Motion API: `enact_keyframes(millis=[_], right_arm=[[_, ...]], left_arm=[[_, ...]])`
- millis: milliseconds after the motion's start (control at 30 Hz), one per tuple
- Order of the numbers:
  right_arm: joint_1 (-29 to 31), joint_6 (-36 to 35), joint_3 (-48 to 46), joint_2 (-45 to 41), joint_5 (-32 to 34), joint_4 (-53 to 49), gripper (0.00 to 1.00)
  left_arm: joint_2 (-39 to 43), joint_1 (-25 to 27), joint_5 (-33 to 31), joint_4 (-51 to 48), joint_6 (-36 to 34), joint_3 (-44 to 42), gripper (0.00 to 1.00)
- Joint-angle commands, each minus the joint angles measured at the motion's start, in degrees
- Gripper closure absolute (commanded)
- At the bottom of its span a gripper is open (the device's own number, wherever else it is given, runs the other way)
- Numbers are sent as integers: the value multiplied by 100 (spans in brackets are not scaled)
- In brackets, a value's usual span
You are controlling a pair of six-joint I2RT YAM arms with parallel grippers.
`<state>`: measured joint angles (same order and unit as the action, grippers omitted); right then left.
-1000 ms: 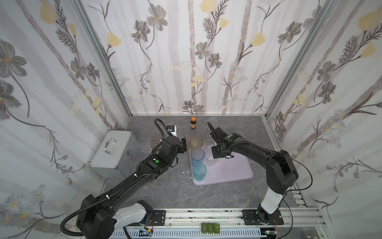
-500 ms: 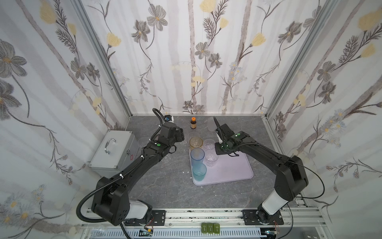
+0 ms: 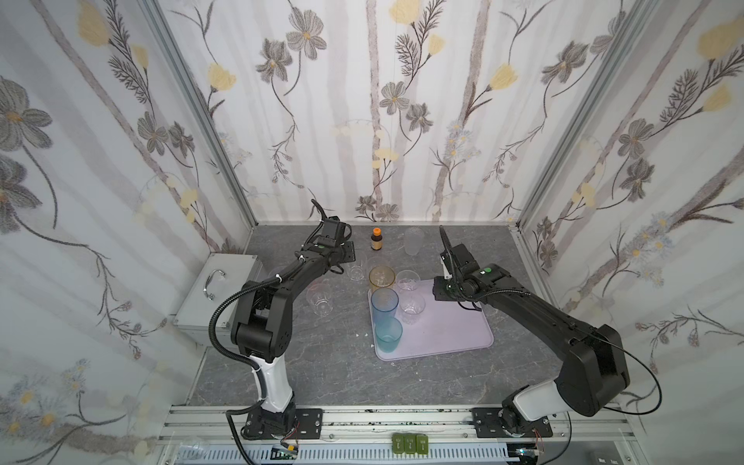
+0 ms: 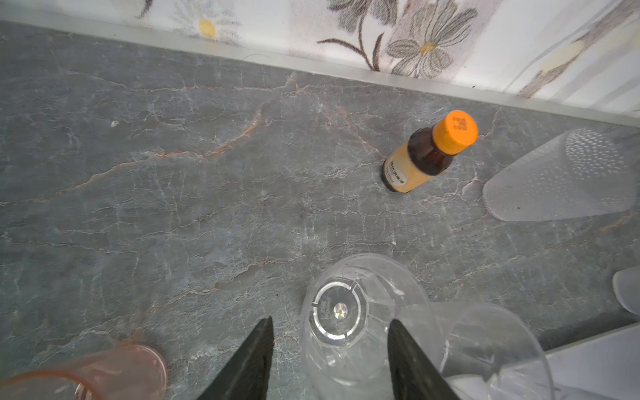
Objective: Place the glasses into the tray
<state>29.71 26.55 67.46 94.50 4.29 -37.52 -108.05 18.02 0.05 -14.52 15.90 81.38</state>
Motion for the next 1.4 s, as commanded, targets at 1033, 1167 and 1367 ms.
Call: enact_keyframes(millis=[1033,1167,1367], right_arm=[[-3,393,-206,-597,133,645,58],[-3,682,-198,-976,127,884,59],[-82,950,-127,-1827,296,1077,58]], left_arm=[[1223,220,-823,-244,342,-87,100],[1466,1084,-1151,-294,424,549,100],[956,2198,-1215,-312,543,1522,100]])
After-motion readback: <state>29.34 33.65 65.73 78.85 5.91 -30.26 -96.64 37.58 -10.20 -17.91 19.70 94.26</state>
